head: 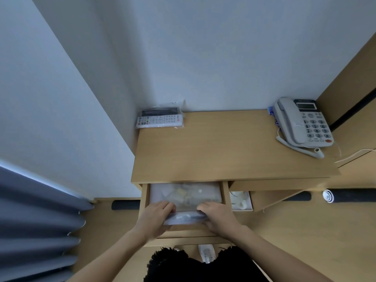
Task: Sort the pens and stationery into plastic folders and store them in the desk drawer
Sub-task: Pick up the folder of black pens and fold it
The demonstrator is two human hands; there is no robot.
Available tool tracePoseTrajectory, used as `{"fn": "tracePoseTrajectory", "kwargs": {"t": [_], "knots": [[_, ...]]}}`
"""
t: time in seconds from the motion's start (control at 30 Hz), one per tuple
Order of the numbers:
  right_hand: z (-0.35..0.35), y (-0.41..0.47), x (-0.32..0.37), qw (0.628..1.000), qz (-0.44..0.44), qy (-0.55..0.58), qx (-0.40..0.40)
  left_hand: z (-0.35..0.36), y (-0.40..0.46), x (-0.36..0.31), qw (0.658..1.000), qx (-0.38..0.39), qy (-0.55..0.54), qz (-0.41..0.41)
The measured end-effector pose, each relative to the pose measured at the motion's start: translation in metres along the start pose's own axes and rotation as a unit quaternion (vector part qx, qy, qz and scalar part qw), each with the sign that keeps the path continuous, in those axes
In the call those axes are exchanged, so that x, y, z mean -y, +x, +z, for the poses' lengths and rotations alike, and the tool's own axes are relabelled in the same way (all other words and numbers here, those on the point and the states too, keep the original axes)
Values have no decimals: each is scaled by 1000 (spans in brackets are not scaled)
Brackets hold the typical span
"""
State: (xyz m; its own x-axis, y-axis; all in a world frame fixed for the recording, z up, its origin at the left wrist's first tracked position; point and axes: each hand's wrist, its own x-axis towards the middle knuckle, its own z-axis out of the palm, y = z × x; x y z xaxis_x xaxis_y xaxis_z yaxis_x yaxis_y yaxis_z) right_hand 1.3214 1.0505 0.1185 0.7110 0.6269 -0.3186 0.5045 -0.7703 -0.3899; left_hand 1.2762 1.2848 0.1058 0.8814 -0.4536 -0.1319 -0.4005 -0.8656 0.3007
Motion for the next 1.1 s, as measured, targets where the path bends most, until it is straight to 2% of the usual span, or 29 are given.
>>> {"fn": "tracePoseTrajectory", "kwargs": {"t": [0.27,0.4,0.5,0.67,0.9,1.1], "knots": [[4,6,4,999,-4,-27,22,10,4,0,995,62,-8,-71],[5,9,5,998,-5,-37,44,7,11,-2,988,116,-7,-99],[6,10,2,998,-6,-39,57,2,11,-3,985,139,-12,-102],[11,3,2,998,-2,-21,53,5,5,-1,989,116,-39,-87],[22,-3,3,999,24,19,42,-4,-7,3,973,162,-143,-75],[20,-3,1,993,57,76,74,3,-14,6,957,209,-180,-90]]}}
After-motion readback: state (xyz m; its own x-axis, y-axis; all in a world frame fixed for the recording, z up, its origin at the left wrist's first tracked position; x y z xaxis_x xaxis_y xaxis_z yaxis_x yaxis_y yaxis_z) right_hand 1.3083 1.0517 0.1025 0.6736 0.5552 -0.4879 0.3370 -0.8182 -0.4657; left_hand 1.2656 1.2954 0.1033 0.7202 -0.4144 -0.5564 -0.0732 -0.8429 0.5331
